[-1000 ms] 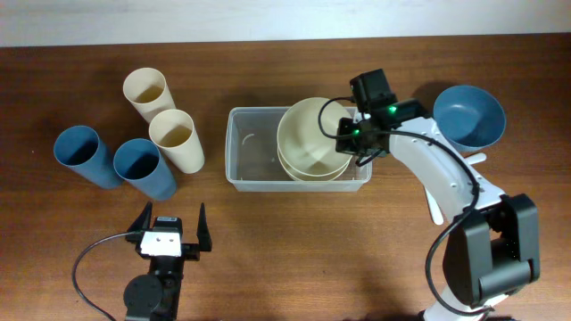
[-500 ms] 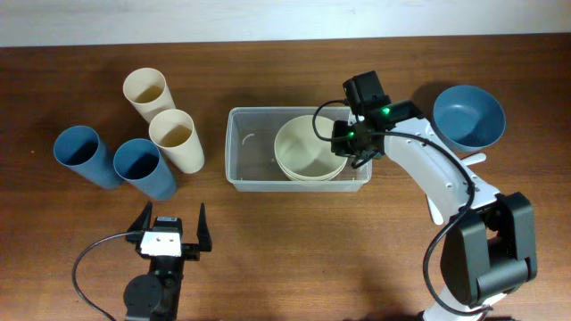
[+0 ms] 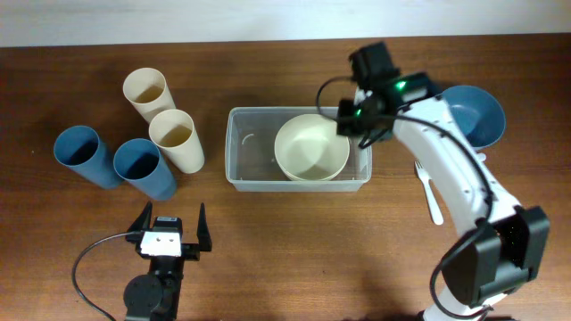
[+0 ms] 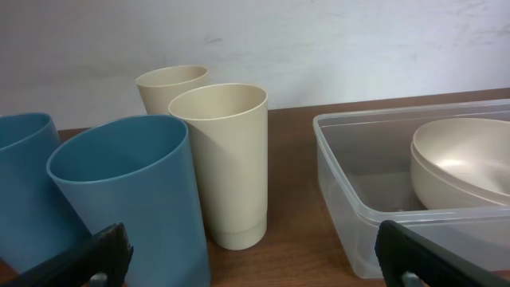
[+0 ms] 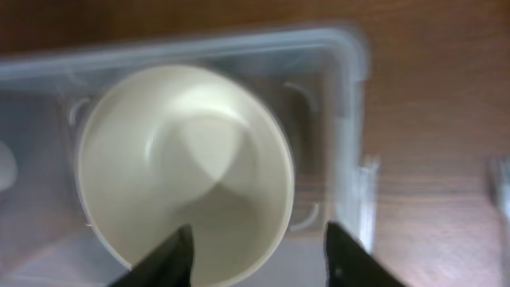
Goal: Pack container
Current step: 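Open the right gripper and move it right toward the blue bowl, then grasp the blue bowl rim with the right gripper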
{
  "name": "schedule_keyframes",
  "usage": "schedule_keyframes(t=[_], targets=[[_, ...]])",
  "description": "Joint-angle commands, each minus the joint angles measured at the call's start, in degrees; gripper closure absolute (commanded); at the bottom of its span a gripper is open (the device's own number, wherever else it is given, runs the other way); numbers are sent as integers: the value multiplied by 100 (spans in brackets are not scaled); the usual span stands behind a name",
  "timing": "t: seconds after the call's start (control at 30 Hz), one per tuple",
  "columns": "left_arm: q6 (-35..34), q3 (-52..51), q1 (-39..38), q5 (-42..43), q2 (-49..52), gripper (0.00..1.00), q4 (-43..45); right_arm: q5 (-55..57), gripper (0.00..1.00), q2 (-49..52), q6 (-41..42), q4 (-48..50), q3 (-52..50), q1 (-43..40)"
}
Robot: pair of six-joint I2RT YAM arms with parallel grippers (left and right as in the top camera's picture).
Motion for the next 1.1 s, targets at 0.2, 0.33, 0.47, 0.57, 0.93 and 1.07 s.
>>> schedule_keyframes(t=[0.2, 0.33, 0.47, 0.57, 0.93, 1.07], targets=[[70, -22, 24, -24, -48, 0, -4, 608, 32, -129, 264, -549, 654, -1987], [70, -22, 24, -24, -48, 1, -4, 238, 29, 28, 264, -492, 623, -2861], [70, -22, 24, -24, -48, 0, -4, 17, 29, 396, 269, -352, 610, -3416], [70, -22, 24, -24, -48, 1, -4, 11, 28, 774, 310, -295, 610, -3574], [70, -22, 24, -24, -48, 0, -4, 87, 28, 1797, 629, -94, 610, -3783], [70, -22, 24, -24, -48, 1, -4, 98, 28, 1805, 632, -2, 610, -3805]])
